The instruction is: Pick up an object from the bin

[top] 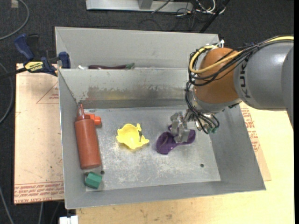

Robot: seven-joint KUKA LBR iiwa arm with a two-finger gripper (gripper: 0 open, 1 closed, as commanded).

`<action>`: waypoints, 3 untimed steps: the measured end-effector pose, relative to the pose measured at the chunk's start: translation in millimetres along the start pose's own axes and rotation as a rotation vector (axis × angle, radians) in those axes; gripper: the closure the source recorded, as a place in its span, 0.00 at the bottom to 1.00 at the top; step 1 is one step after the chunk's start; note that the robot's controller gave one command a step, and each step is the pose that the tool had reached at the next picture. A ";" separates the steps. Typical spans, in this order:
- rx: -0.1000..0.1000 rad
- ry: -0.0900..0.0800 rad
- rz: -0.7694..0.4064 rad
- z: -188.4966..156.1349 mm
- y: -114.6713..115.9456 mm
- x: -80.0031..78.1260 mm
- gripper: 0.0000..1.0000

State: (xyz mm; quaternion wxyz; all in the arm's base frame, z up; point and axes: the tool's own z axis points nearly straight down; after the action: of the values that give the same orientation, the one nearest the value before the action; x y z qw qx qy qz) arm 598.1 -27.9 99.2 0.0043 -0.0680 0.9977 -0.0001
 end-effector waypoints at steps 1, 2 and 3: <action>0.000 0.000 -0.001 0.0 0.1 0.0 1.00; 0.000 -0.004 -0.004 -110.6 6.4 1.5 1.00; 0.000 -0.004 -0.005 -110.6 6.4 1.5 1.00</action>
Offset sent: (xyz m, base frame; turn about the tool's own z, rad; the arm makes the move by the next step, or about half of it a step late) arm -0.0042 0.0059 0.1105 -0.0042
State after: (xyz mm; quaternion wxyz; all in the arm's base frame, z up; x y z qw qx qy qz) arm 594.8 -21.8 209.7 0.0061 -0.0703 0.9975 0.0000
